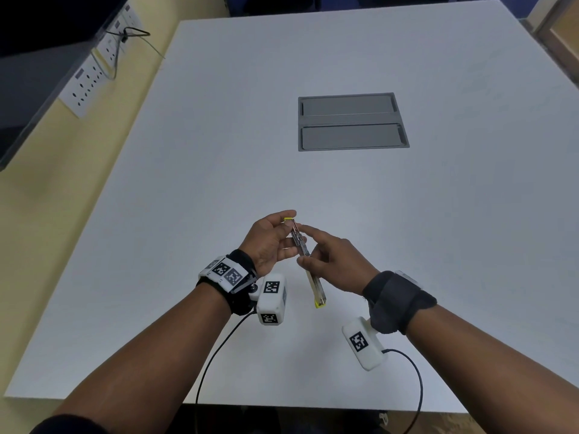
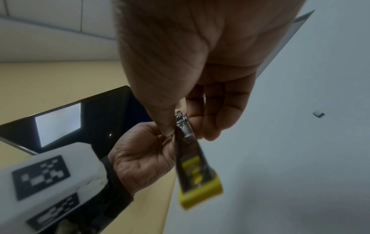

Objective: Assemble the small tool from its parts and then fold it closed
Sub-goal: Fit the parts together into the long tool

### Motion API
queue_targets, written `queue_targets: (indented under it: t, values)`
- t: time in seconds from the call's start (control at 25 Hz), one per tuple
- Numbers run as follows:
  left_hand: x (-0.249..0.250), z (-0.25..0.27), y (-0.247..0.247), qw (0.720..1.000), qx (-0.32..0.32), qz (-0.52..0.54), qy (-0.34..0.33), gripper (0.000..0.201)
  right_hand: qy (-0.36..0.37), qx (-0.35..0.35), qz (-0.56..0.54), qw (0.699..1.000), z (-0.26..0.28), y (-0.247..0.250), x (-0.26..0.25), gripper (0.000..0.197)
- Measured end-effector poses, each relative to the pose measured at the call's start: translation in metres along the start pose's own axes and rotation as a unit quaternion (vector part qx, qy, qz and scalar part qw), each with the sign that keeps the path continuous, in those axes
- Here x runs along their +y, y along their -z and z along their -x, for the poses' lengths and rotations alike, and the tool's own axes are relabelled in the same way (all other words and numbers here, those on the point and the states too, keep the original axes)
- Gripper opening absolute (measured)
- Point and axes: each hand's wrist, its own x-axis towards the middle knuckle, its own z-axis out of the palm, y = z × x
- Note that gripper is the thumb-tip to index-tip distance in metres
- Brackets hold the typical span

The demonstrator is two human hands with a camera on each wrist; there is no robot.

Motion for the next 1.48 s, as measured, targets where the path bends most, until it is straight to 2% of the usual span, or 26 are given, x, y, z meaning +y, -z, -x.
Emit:
queue_targets:
  t: [0.2,0.44,0.88,1.28,1.48]
  values:
    - [-0.003,-0.003,0.002,0.999,-0.02,-0.034,0.001,0.028,-0.004,-0.014,-0.015,1.0,-0.005,0.001,-0.001,0.062]
    - [-0.001,-0.003,0.004,0.998,-0.034,-0.045,0.001,0.027,-0.007,-0.006,-0.037,0.999,-0.005,0.004,-0.003,0.049]
    - [0.0,0.0,-0.001,0.996,-0.059,-0.073,0.004,0.029,-0.01,-0.016,-0.026,0.999,-0.004,0.005,-0.002,0.075]
    - [-0.003,0.002,-0.001,0.995,-0.046,-0.094,0.003,0.027,-0.014,-0.01,-0.045,0.999,0.002,0.002,-0.002,0.047]
    - [-0.008,0.0,-0.001,0.994,-0.033,-0.101,0.004,0.024,0.007,0.059,-0.02,0.998,0.0,0.001,-0.003,0.034]
